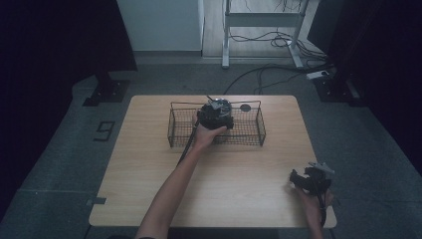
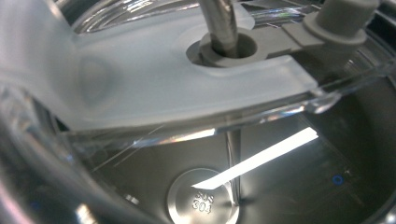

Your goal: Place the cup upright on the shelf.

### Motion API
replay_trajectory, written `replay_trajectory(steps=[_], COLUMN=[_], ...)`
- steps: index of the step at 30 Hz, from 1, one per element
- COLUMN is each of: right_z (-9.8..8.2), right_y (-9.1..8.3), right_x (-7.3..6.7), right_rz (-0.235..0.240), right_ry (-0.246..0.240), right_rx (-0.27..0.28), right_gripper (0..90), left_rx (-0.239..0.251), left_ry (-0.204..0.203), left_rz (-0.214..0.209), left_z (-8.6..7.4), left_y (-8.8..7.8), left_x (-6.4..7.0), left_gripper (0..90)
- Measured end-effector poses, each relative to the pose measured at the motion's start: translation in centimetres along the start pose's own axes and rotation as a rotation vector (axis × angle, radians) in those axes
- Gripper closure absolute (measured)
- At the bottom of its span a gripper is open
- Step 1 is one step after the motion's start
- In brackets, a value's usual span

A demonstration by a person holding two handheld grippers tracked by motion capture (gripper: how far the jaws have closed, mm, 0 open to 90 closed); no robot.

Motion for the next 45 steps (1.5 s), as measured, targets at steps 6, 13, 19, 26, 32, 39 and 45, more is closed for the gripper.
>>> replay_trajectory(steps=[6,13,19,26,32,39,45], right_z=[0.0,0.0,0.0,0.0,0.0,0.0,0.0], right_y=[0.0,0.0,0.0,0.0,0.0,0.0,0.0], right_x=[0.0,0.0,0.0,0.0,0.0,0.0,0.0], right_rz=[0.0,0.0,0.0,0.0,-0.001,-0.003,-0.004], right_ry=[0.0,0.0,0.001,0.002,0.002,0.002,0.004], right_rx=[0.0,0.0,0.0,-0.001,0.0,-0.001,-0.001], right_gripper=[13.3,13.3,13.3,13.3,13.3,13.5,13.5], left_rx=[0.014,0.039,0.037,0.046,0.045,0.03,0.013], left_ry=[-0.001,-0.009,-0.029,-0.02,-0.015,0.008,-0.004], left_rz=[-0.003,-0.023,-0.043,-0.064,-0.073,-0.049,-0.053], left_z=[0.0,0.2,0.2,0.0,-0.3,-1.3,-2.2], left_y=[-0.3,-1.5,-2.4,-3.7,-4.9,-6.6,-8.3], left_x=[-0.2,-0.2,-0.6,-0.6,-0.7,-1.3,-2.2], left_gripper=[0.9,0.0,0.0,0.0,0.0,0.0,0.1])
Point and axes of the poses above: each handheld gripper's, and its own axes: y roughly forward along the jaws, z roughly out of its top, x roughly to its right, the point moved 3 cm from there along y, roughly forward along the jaws, and after that the axes turned 14 degrees about -y, right-handed, at the moved point
